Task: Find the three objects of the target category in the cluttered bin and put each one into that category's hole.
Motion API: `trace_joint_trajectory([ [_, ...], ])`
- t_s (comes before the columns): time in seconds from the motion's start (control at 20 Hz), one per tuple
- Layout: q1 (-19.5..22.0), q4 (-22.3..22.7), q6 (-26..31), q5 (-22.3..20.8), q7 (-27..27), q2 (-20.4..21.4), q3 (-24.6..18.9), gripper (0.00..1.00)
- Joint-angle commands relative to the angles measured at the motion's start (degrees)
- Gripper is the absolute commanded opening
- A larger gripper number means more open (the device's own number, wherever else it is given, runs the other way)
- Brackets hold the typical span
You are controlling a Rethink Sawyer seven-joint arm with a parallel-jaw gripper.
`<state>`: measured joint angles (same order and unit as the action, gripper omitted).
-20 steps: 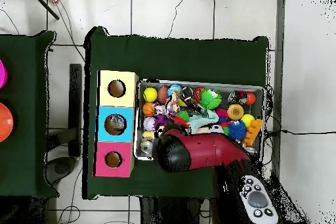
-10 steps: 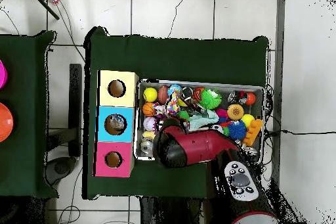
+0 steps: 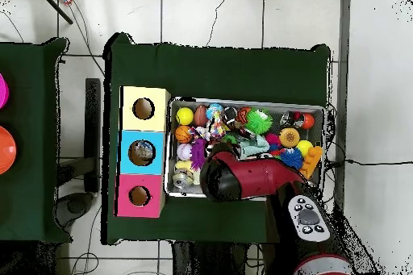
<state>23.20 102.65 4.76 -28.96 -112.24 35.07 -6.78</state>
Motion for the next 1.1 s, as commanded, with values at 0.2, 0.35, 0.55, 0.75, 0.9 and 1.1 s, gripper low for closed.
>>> trace_joint_trajectory([
  [0.2,3.1,-6.3,2.9,-1.1,-0.5,-0.2,-2.3,1.00],
  [0.35,3.2,-7.6,3.0,-1.5,-0.2,-1.6,-2.3,1.00],
  [0.55,3.6,-8.1,3.6,-1.5,0.3,-1.4,-3.1,1.00],
  [0.75,3.2,-9.8,2.4,-2.9,0.6,-3.7,-2.0,1.00],
  [0.9,2.9,-11.7,0.6,-3.7,0.5,-6.3,-1.4,1.00],
  [1.1,0.7,-14.6,1.8,-3.6,-0.3,-10.2,2.2,1.00],
])
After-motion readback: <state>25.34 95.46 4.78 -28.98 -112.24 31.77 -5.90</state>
